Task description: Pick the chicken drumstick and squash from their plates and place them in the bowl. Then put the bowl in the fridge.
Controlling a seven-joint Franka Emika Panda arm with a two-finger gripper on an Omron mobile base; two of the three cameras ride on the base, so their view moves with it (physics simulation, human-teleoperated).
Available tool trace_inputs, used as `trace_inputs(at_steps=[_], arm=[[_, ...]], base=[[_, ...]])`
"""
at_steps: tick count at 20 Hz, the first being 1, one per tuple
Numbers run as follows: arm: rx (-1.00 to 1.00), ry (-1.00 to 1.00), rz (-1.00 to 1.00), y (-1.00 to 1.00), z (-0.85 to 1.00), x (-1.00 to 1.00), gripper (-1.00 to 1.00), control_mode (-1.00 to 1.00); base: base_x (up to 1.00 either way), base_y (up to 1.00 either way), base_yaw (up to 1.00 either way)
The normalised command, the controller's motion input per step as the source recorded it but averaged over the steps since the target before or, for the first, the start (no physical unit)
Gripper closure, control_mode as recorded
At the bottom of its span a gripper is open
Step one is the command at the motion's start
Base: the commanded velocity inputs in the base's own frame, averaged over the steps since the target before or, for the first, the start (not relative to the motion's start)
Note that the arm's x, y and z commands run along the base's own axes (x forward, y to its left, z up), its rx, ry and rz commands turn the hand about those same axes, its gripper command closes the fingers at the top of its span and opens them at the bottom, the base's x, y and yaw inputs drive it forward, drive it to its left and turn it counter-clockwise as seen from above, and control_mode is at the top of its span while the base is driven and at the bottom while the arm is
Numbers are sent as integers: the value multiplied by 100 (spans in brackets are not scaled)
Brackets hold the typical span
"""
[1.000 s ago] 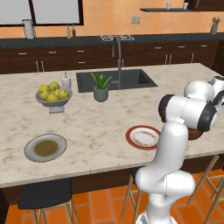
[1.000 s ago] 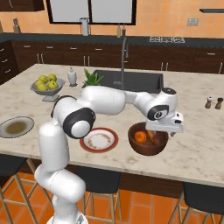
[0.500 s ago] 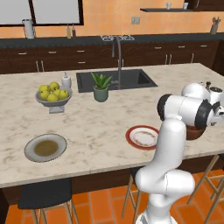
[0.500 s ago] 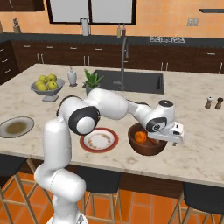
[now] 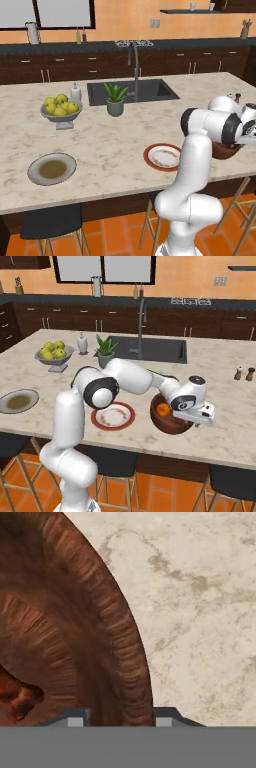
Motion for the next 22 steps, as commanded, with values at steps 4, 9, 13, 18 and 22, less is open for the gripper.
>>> trace_inputs(at_steps=[4, 9, 13, 18, 22], arm=[[3, 0, -2, 18, 52, -27, 100, -100], [0, 0, -1, 19, 100, -89, 100, -100], [0, 0, -9, 41, 98, -99, 100, -100], [-2, -2, -44, 100, 29, -14, 100, -100], [-1, -15, -46, 100, 8, -28, 100, -100]], base=[[0, 0, 0], [0, 0, 0], [0, 0, 0], [0, 0, 0], [0, 0, 0]])
